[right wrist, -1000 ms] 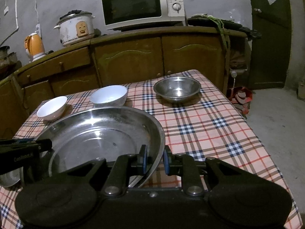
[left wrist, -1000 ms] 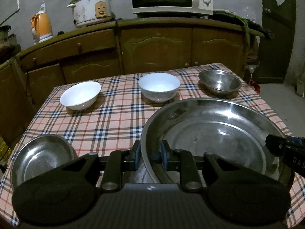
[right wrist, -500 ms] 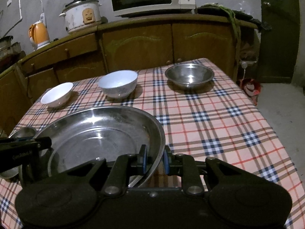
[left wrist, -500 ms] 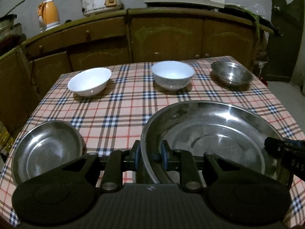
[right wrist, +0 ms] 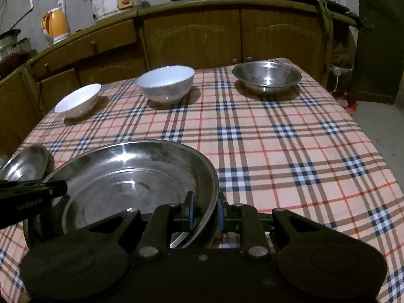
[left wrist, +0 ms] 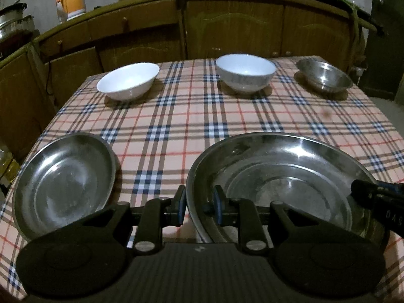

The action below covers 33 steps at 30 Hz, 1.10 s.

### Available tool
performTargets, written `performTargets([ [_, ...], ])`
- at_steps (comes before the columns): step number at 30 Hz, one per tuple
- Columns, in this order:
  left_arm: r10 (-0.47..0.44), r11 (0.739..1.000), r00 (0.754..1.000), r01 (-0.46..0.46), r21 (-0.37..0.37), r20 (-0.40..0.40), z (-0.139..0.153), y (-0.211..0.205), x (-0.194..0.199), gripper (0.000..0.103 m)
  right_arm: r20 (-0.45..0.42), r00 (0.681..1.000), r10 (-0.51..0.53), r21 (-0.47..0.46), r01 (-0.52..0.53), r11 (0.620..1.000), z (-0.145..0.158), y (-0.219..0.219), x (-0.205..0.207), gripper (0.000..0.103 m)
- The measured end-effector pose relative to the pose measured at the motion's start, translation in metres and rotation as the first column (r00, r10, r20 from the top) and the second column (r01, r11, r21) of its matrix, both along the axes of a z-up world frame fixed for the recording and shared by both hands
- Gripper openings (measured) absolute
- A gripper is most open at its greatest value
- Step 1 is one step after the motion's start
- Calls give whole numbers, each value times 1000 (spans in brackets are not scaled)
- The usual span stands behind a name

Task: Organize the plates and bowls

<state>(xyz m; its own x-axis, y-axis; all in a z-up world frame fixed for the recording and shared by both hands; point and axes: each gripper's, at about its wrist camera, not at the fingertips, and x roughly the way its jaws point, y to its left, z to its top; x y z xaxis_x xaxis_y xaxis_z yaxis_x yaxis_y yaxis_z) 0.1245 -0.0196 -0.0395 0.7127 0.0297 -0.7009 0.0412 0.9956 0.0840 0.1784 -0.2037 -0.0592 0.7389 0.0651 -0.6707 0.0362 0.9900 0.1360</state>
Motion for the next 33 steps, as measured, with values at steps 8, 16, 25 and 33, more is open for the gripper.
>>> performTargets([
  [8, 0, 1000, 1000, 0, 6, -11, -13, -1, 1, 24, -2, 1000, 0, -25, 0, 1000, -10, 3, 3, 24],
  [16, 7, 1000, 1000, -7, -1, -3, -22, -2, 5, 25, 21, 1000, 11, -64, -10, 998, -13, 5, 8, 24],
  [25, 11, 1000, 1000, -11, -19, 9, -26, -2, 10, 36, 10, 1000, 16, -73, -16, 997, -16, 4, 15, 30],
  [33, 24, 999, 999, -22, -41, 25, -16, 3, 7, 43, 51, 999, 12, -62, -9, 998, -1, 3, 10, 31],
])
